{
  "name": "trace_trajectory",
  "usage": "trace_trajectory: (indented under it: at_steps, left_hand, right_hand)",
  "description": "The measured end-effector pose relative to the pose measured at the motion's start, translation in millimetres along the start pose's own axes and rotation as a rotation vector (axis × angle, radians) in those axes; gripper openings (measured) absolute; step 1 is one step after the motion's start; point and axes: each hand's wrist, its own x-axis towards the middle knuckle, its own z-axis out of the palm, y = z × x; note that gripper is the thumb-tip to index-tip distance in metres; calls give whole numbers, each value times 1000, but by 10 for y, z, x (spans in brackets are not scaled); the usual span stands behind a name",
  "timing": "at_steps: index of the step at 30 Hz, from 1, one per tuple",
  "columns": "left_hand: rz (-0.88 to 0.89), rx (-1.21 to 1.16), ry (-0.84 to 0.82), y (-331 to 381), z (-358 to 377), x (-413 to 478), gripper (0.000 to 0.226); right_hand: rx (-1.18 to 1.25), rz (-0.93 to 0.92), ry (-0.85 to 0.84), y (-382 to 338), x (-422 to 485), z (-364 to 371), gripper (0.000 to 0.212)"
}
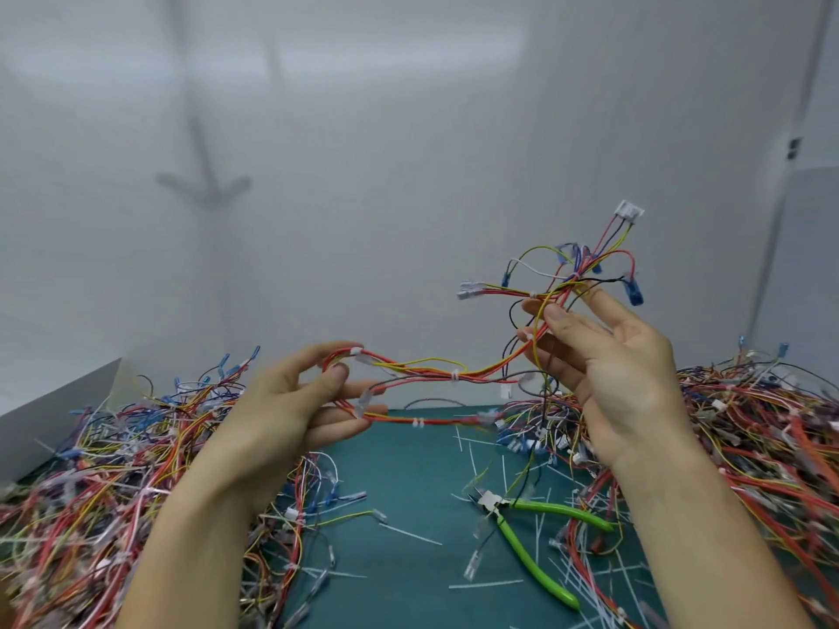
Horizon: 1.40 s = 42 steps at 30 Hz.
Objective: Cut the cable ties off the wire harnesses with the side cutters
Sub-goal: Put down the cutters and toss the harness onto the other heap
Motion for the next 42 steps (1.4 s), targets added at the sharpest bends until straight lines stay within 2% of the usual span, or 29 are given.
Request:
trace_trajectory:
  at_steps: [6, 11, 15, 18, 22, 25, 29, 36, 42]
  left_hand:
    - [63, -144, -19, 39, 23, -1, 27]
    - [89, -114, -11, 39, 23, 1, 27]
    - [75, 126, 56, -88, 33, 61, 27]
    - [6, 380, 39, -272, 29, 147, 31]
    - [-19, 833, -108, -480, -13, 264, 37]
    - [-43, 1031, -201, -522, 12, 270, 24]
    - [-105, 1049, -260, -520, 41, 239, 16]
    - [-183, 1039, -373, -589, 62, 228, 30]
    - [-128, 1117, -342, -508, 134, 182, 21]
  right_hand:
    - [-36, 10, -15, 23, 3, 6, 56]
    - [-27, 11, -20, 18, 0, 3, 56]
    - [-15, -23, -17, -24, -17, 19, 55]
    - [-31, -75, -27, -72, -49, 49, 54]
    - [-68, -140, -39, -110, -80, 72, 52]
    - [-87, -158, -48, -118, -82, 66, 51]
    - [-73, -134, -69, -106, -64, 46, 48]
    - [-59, -97, -105, -82, -50, 35, 39]
    - [-79, -130, -122, -94, -59, 40, 44]
